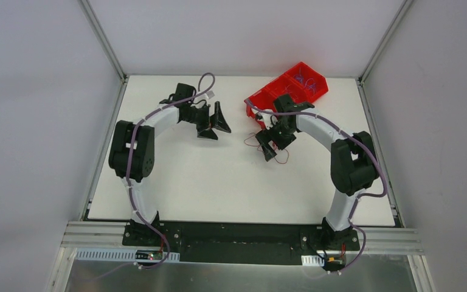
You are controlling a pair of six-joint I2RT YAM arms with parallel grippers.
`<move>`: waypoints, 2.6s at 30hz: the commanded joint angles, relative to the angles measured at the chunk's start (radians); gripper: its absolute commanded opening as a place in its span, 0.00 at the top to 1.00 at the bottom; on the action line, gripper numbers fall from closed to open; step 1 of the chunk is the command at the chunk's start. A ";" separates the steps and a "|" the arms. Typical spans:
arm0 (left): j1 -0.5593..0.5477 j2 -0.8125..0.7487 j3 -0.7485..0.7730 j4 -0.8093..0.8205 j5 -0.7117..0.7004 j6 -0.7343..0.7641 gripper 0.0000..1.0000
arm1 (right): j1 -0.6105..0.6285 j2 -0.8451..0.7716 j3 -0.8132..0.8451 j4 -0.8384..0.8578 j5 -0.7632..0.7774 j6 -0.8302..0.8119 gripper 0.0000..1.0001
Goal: Untangle the cables
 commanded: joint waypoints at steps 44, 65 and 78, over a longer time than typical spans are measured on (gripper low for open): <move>-0.144 0.163 -0.014 0.104 0.110 0.145 1.00 | -0.167 0.035 0.023 0.097 -0.269 0.449 0.06; -0.191 0.353 0.085 0.116 0.173 0.100 1.00 | 0.024 0.105 0.034 0.443 -0.020 0.284 0.01; -0.168 0.379 0.093 0.116 0.203 0.064 1.00 | 0.099 0.229 0.132 0.352 0.070 0.180 0.10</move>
